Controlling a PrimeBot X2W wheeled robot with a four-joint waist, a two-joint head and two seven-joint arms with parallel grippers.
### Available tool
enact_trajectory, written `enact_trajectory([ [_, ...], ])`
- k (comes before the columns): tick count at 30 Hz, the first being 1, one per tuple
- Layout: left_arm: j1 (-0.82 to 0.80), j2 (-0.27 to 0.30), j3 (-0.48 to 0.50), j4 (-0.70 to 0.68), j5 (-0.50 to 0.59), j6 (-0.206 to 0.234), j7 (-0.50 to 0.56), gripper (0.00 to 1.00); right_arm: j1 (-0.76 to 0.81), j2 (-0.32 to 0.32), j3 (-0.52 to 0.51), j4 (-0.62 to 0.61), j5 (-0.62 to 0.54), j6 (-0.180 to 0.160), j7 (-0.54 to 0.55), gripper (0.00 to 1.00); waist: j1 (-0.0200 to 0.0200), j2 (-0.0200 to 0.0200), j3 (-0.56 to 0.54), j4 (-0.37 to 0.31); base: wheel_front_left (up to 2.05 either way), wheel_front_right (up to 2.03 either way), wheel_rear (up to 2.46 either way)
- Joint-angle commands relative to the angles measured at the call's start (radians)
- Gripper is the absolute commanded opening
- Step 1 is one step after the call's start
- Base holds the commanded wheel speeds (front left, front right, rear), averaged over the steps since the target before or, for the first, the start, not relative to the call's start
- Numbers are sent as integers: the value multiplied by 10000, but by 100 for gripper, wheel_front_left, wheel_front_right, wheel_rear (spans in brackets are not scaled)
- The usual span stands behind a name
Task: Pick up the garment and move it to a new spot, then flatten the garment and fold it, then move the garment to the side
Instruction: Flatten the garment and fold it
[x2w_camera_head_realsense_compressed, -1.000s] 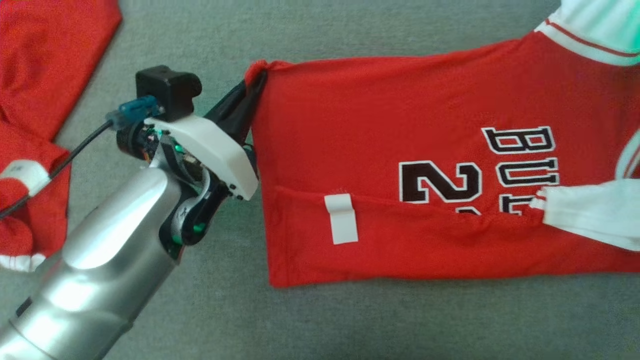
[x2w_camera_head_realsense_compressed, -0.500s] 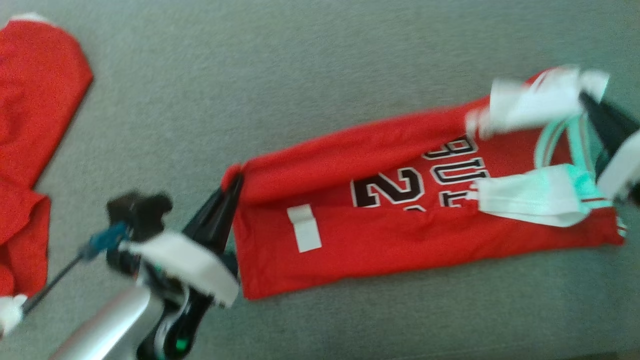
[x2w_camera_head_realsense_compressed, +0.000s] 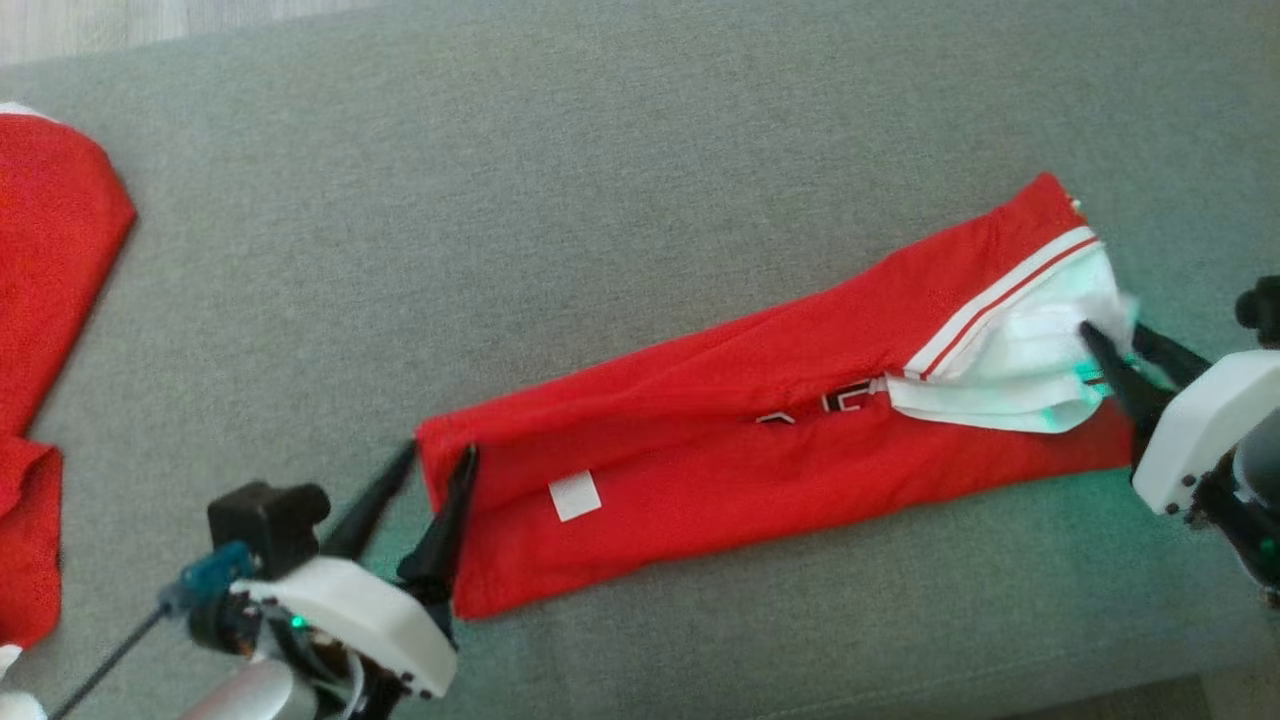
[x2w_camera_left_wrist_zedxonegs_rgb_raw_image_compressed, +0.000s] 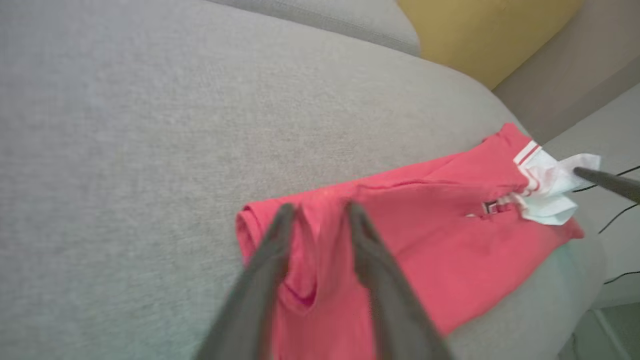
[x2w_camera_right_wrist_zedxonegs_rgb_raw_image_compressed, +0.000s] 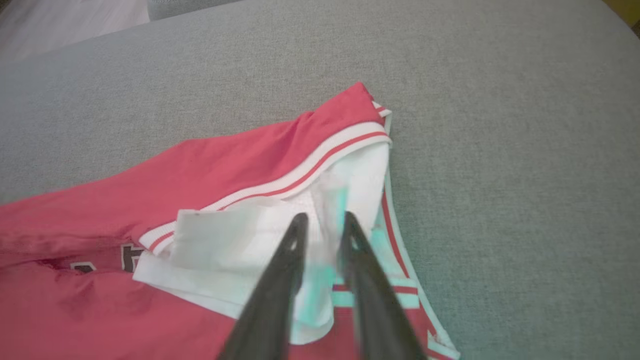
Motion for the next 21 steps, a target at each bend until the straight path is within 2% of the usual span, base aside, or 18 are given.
enact_trajectory([
  [1,-182,446,344,-66,436,189,-259,100,-20,-185,-66,-371,-118,67,34,100,0,-1,-30,-2,0,0,0],
  [5,-81,217,722,367,1412,1158,-1646,100,-446,406,-663,-186,-590,67,-5,100,0,-1,-76,-6,0,0,0],
  [10,143,-404,849,741,2495,1855,-2750,100,-889,874,-833,696,-1464,67,509,100,0,-1,74,248,0,0,0],
  [15,241,-1448,1152,1038,3575,1895,-2921,100,-1126,849,-1171,1962,-2338,67,986,100,0,-1,216,781,0,0,0],
  [21,875,-2610,1998,1355,4792,1402,-2928,100,-1138,751,-1487,2969,-2290,67,1549,100,0,-1,224,1377,0,0,0],
])
